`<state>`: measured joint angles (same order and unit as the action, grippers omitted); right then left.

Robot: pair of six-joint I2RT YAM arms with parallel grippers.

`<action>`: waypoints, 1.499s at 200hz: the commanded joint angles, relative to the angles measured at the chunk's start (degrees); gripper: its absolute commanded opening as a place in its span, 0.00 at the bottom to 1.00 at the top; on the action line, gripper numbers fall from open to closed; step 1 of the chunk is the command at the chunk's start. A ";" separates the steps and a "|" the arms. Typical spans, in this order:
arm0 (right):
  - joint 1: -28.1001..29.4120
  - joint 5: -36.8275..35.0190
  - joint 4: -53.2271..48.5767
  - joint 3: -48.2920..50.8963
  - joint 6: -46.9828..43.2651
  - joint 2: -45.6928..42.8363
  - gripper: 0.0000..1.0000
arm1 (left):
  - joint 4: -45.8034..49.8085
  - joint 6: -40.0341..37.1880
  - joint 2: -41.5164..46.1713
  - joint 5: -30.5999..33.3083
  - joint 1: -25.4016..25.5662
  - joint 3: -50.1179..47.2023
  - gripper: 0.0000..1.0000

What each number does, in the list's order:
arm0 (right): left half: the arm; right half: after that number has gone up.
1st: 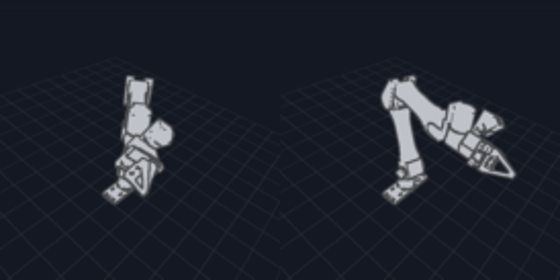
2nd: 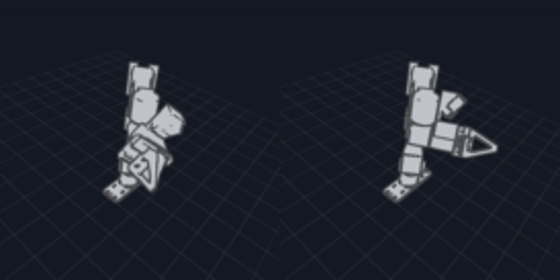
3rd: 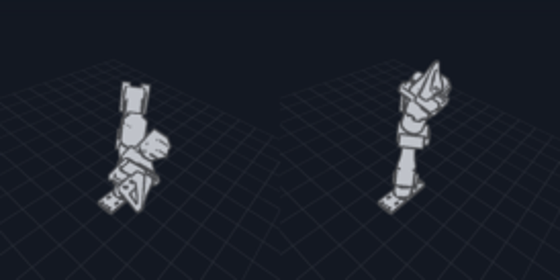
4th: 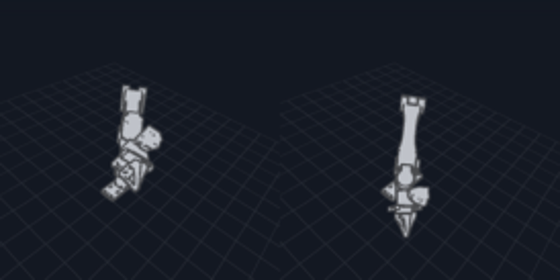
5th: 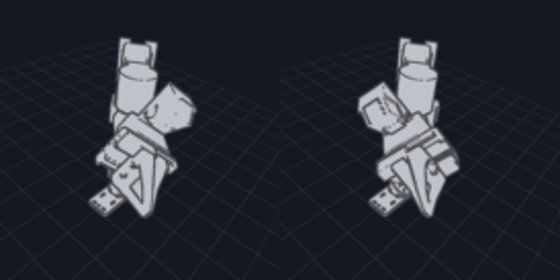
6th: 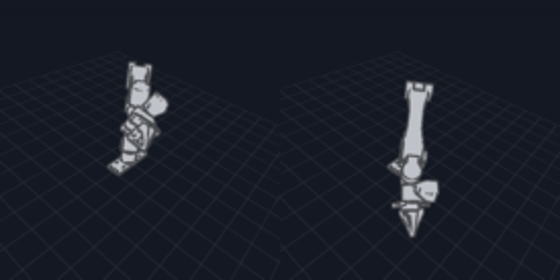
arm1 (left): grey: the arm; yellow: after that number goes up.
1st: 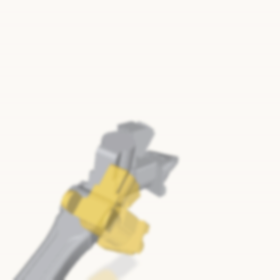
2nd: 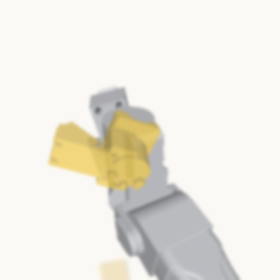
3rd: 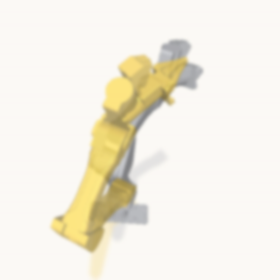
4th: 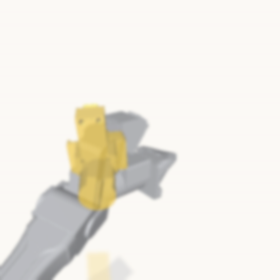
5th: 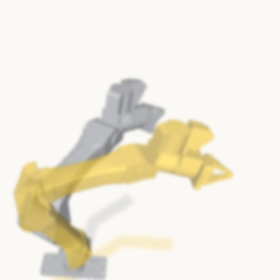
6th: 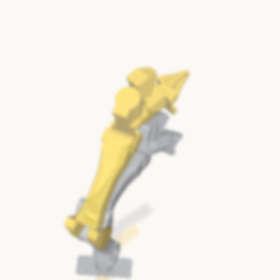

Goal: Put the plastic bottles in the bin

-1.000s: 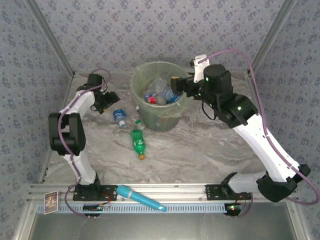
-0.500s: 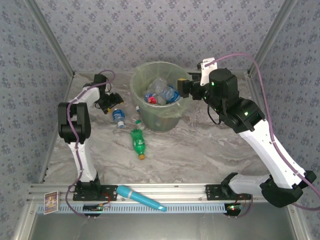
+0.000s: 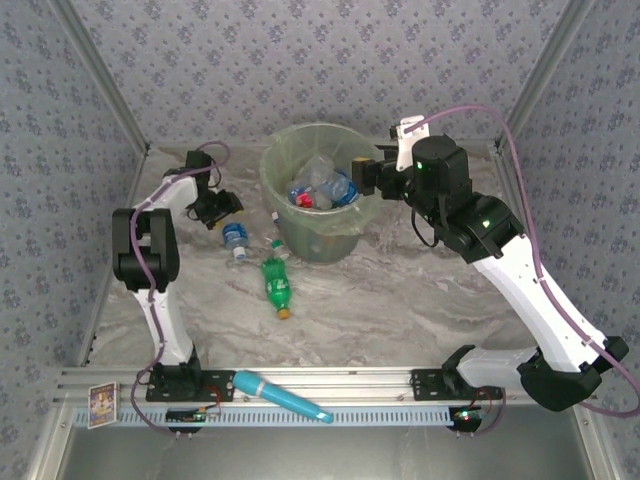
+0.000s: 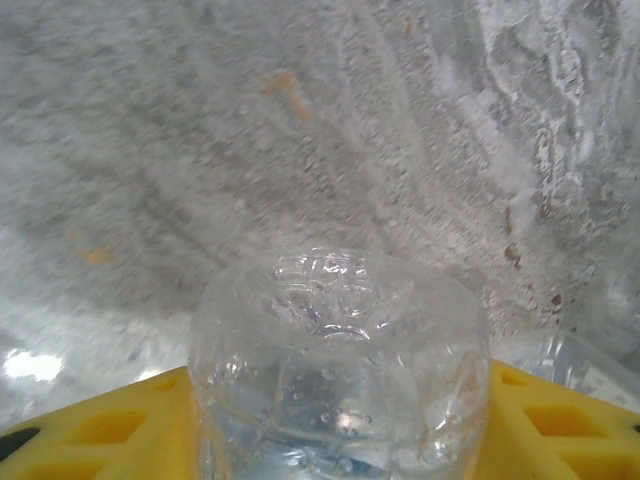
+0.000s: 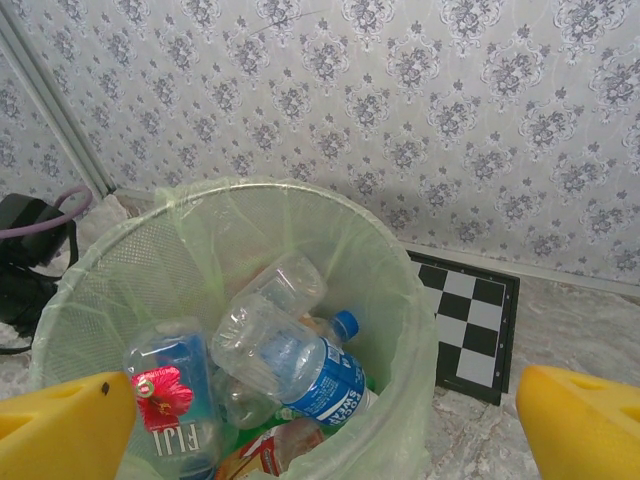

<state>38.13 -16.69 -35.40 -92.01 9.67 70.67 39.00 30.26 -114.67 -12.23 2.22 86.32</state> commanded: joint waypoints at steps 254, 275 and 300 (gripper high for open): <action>-0.68 -0.08 2.53 1.20 0.92 -2.99 1.00 | -34.64 -21.40 31.48 6.78 25.55 10.66 0.49; -0.74 -0.62 2.44 1.30 0.70 -3.35 1.00 | -38.96 -21.95 29.61 6.19 25.73 8.67 0.49; -0.78 -1.06 2.09 1.23 0.44 -3.35 1.00 | -39.91 -21.76 26.55 4.88 26.14 9.38 0.50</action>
<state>37.58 -15.94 -32.99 -90.43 9.91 68.38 5.37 9.78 -86.24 -4.95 27.64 95.31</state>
